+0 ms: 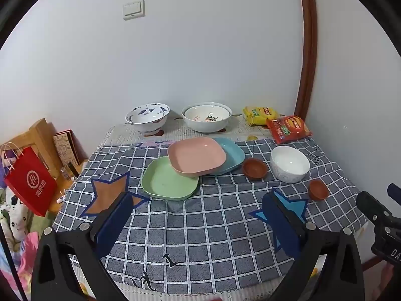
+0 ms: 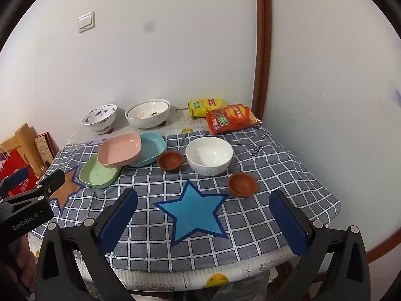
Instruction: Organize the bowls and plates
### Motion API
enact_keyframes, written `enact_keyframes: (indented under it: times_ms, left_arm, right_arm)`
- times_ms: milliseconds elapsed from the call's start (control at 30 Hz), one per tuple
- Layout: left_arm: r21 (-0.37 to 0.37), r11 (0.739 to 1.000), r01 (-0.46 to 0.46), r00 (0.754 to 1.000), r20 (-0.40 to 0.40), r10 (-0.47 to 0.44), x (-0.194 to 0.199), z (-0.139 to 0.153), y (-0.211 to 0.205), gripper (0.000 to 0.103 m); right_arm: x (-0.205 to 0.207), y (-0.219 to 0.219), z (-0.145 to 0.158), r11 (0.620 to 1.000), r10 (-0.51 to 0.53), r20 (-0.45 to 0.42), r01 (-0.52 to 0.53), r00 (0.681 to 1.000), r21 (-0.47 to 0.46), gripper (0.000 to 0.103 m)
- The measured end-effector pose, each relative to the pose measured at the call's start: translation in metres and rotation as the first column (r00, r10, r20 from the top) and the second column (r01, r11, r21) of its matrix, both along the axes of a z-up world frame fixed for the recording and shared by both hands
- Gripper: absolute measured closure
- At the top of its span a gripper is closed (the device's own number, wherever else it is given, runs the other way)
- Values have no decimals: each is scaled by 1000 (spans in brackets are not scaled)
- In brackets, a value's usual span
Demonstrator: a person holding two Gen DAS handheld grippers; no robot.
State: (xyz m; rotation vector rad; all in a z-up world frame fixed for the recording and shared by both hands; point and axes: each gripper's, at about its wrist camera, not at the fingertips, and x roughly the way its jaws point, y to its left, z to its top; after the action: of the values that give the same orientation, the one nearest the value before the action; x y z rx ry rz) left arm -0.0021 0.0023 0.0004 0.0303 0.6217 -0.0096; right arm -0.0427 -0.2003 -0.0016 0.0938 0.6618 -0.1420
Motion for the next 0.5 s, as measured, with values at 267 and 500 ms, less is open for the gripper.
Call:
enact_keyframes:
  times_ms: [267, 500]
  left_arm:
    - [-24, 1000, -8, 999, -50, 6, -1, 1, 0, 0]
    - [-24, 1000, 5, 999, -47, -6, 0, 1, 0, 0]
  right_arm:
    - [0, 1, -1, 1000, 0, -8, 0, 1000, -14, 0]
    - [-2, -2, 1, 1000, -19, -18, 18, 1000, -13, 0]
